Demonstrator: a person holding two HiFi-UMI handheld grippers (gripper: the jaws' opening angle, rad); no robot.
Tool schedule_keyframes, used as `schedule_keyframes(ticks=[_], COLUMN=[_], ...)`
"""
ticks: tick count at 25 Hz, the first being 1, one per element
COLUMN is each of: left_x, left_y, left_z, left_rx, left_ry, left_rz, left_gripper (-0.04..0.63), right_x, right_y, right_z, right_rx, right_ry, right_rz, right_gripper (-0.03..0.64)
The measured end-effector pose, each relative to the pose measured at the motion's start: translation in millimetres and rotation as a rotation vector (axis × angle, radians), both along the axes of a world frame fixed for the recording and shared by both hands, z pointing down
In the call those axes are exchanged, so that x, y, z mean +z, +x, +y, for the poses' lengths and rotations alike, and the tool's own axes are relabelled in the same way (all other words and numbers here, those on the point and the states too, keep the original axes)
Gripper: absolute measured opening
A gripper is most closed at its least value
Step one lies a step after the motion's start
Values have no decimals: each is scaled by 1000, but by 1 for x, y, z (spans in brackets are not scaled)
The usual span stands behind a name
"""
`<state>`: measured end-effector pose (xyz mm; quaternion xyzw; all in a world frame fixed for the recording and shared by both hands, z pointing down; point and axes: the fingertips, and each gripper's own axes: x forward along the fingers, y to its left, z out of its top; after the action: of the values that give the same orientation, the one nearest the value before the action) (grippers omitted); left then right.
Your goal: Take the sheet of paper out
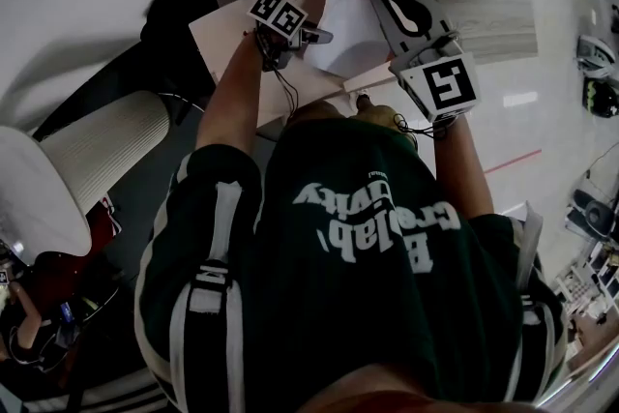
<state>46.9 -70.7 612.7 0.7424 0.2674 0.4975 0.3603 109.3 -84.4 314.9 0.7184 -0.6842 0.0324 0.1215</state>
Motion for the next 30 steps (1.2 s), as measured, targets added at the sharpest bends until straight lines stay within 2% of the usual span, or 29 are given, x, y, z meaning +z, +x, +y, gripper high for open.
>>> schedule_keyframes(ticks=[4, 5, 6, 8, 14, 25, 30], left_x=[5, 8, 11, 12, 7, 8, 4], left_y=[5, 7, 8, 10, 5, 5, 4], left_z=[13, 12, 11, 9, 15, 21, 19], left_rx=[-9, -22, -38, -56, -37, -79, -124], left_ry=[19, 36, 57, 77, 100, 263, 325], left_rz=[5, 2, -1, 3, 4, -12, -12], left_gripper=[138, 105, 21, 20, 18, 18, 18], right_x=[2, 2, 2, 1, -3, -9, -14], right_y=[3, 4, 5, 6, 11, 22, 26], right_z=[5, 6, 7, 9, 15, 36, 39], right_rx=[2, 1, 0, -2, -11, -51, -77], right_ry=[-1, -2, -2, 1, 13, 51, 61], right_rz=[1, 0, -2, -2, -5, -6, -8], right_gripper=[35, 35, 35, 35, 35, 35, 35])
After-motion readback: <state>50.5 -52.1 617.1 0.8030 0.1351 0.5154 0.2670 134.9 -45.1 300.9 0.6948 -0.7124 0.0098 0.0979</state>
